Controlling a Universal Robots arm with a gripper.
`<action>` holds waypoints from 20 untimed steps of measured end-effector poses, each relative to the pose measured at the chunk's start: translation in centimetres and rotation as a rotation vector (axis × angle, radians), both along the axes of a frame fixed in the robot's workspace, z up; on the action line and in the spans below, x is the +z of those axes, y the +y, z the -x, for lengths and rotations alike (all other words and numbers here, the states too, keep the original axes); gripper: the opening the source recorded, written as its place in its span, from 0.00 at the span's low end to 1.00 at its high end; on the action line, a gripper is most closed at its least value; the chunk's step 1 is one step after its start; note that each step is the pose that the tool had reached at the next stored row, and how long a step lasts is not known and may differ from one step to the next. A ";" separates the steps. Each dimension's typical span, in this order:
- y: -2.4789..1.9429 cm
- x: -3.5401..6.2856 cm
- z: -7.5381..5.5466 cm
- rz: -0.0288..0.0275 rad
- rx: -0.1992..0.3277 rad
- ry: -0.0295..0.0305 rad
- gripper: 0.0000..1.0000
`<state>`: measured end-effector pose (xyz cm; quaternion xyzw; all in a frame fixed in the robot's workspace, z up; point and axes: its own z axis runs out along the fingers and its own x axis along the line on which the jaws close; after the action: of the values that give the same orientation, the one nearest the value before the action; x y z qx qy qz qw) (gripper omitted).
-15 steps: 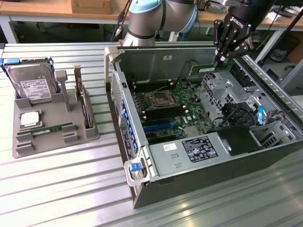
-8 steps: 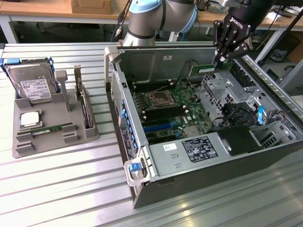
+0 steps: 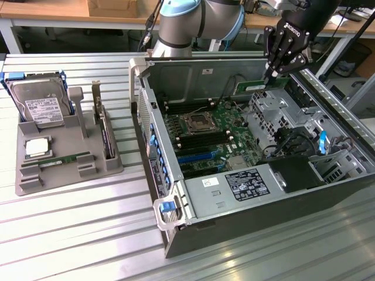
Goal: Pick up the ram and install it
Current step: 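Insert the ram into the slot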
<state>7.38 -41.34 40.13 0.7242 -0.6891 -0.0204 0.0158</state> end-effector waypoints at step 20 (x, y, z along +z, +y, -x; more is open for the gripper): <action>0.00 -0.39 0.0 0.0000 0.000 0.0000 0.12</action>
<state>7.38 -41.34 39.74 0.7242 -0.6891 -0.0204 0.0158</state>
